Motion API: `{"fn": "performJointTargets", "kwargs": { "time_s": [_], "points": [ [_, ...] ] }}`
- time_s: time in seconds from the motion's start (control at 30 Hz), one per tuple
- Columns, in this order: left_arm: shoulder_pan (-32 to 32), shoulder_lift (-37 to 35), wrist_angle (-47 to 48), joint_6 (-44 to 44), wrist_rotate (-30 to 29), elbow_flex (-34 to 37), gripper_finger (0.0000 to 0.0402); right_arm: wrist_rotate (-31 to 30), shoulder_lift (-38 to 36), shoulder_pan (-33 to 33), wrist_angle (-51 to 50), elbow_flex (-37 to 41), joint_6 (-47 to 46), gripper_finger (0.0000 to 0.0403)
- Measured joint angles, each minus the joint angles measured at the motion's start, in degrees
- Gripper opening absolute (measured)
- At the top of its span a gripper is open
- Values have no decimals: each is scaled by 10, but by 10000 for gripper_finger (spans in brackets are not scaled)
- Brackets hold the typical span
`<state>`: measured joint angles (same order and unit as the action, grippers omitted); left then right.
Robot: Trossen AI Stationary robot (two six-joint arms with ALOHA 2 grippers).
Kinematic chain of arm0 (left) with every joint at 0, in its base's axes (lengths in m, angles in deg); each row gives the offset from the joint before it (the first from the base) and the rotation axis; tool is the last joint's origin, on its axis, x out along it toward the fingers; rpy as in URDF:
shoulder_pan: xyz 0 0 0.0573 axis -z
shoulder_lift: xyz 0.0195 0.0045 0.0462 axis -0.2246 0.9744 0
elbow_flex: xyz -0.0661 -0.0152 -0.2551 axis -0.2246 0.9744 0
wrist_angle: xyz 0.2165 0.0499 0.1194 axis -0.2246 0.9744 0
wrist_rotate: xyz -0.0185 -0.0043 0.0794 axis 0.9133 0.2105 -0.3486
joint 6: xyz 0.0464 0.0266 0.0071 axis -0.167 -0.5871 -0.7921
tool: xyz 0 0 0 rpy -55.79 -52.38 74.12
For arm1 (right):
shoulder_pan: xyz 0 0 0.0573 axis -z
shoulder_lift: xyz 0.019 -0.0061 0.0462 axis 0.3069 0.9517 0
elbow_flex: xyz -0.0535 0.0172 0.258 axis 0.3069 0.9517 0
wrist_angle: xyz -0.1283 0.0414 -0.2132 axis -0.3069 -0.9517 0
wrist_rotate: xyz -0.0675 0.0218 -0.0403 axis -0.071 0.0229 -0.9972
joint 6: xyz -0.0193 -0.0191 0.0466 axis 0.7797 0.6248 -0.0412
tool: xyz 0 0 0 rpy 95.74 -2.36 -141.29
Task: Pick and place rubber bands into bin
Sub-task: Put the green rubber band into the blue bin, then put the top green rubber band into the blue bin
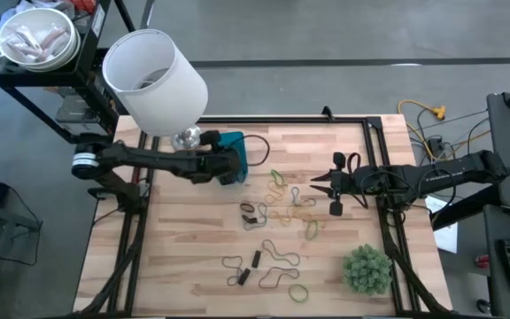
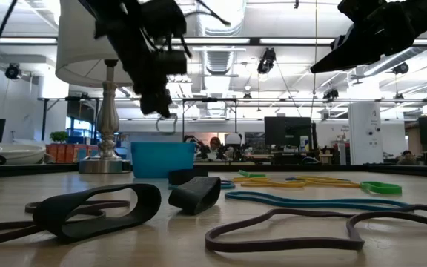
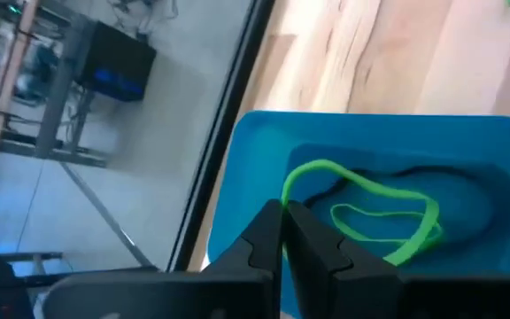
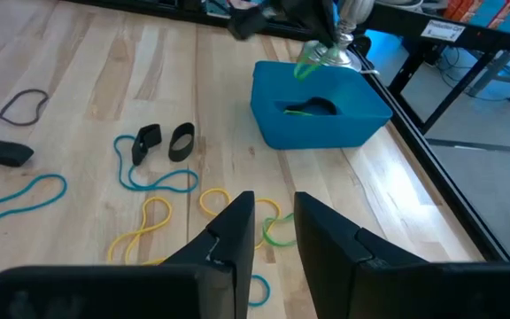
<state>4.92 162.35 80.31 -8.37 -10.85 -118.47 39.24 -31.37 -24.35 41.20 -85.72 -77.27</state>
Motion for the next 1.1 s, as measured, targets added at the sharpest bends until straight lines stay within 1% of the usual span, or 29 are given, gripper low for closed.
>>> {"fn": "performJointTargets", "kwargs": {
  "time_s": [0.13, 0.3, 0.43, 0.5, 0.63, 0.73, 0.9, 0.97, 1.1],
  "points": [
    [-29, 27, -11, -7, 2, -8, 0, -1, 0, 0, -1, 2, 0, 69],
    [-51, 50, -7, -7, 55, -16, 0, -8, 7, 0, 2, 2, 2, 70],
    [-52, 55, -7, -18, 62, -16, 5, -9, 9, 0, 1, 2, 3, 75],
    [-52, 55, -8, -19, 62, -16, 17, -9, 10, 0, -1, 2, 3, 77],
    [-52, 53, -6, -19, 62, -15, 57, -9, 13, 0, 0, 2, 8, 75],
    [-52, 52, -1, -18, 62, -15, 83, -9, 15, 0, 1, 2, -4, 70],
    [-48, 46, 30, -16, 62, -15, 103, -8, 26, 0, -1, 4, -16, 70],
    [-44, 39, 58, 0, 62, -16, 105, 9, 39, 0, 0, 5, -26, 73],
    [-28, 12, 122, 64, 83, -14, 105, 94, 74, 0, -4, 5, -30, 79]
  ]
}}
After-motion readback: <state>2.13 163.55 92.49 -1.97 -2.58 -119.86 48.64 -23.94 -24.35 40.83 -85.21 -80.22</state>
